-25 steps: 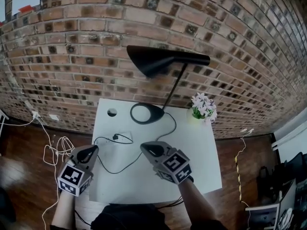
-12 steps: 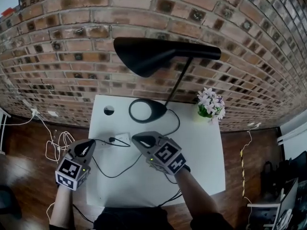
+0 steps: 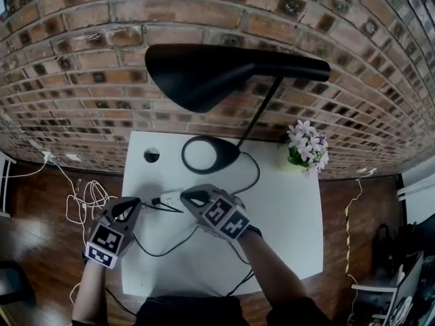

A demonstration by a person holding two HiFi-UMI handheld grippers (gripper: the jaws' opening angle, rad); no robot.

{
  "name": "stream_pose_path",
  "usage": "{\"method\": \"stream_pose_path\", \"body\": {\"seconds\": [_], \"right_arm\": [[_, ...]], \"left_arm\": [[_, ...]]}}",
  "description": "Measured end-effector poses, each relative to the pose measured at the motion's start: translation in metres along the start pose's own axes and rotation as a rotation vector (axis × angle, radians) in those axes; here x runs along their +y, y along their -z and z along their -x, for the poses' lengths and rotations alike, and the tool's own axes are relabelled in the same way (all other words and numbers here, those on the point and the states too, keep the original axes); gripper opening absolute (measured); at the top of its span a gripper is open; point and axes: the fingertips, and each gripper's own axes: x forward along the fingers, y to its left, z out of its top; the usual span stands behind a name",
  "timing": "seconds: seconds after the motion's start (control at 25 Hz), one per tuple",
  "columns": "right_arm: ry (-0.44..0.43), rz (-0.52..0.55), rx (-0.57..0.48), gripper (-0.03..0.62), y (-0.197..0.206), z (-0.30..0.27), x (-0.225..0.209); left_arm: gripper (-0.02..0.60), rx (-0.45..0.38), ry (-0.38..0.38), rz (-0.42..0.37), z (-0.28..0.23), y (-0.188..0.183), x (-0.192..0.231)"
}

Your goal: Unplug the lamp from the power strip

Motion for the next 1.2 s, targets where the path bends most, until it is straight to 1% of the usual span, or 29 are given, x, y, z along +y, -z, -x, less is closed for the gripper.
{"method": "stream_pose_path", "body": {"seconds": [0.28, 0.56, 0.68, 0.76, 0.88, 0.92, 0.96, 1.04, 1.08, 1.2], "right_arm": [[-0.036, -0.015, -0.002, 0.002, 0.005, -0.015, -0.001], [-0.075, -0.02, 0.026, 0.002, 0.017, -0.033, 0.004], [-0.103, -0.05, 0.023, 0.002, 0.02, -0.04, 0.006], [-0.114, -0.051, 0.032, 0.002, 0.023, -0.045, 0.007], [-0.132, -0.052, 0.041, 0.002, 0.026, -0.051, 0.011], [-0.136, -0.054, 0.042, 0.002, 0.027, -0.053, 0.011], [-0.139, -0.055, 0.044, 0.002, 0.027, -0.055, 0.011], [-0.143, -0.062, 0.048, 0.002, 0.028, -0.057, 0.01], [-0.146, -0.063, 0.052, 0.002, 0.029, -0.059, 0.01], [-0.156, -0.048, 0.073, 0.002, 0.032, -0.063, 0.013]], "left_arm": [[-0.003, 0.039, 0.015, -0.006, -0.014, 0.011, 0.0], [-0.003, 0.081, 0.052, -0.035, -0.028, 0.024, -0.007], [-0.003, 0.095, 0.066, -0.017, -0.035, 0.029, -0.01], [-0.003, 0.102, 0.075, -0.003, -0.039, 0.032, -0.012], [0.0, 0.117, 0.09, -0.002, -0.045, 0.038, -0.015], [0.046, 0.124, 0.102, -0.001, -0.047, 0.04, -0.017], [0.071, 0.132, 0.114, -0.001, -0.049, 0.043, -0.019], [0.102, 0.144, 0.127, -0.013, -0.052, 0.047, -0.021], [0.114, 0.146, 0.129, -0.024, -0.054, 0.048, -0.022], [0.114, 0.141, 0.139, -0.061, -0.059, 0.046, -0.024]]}}
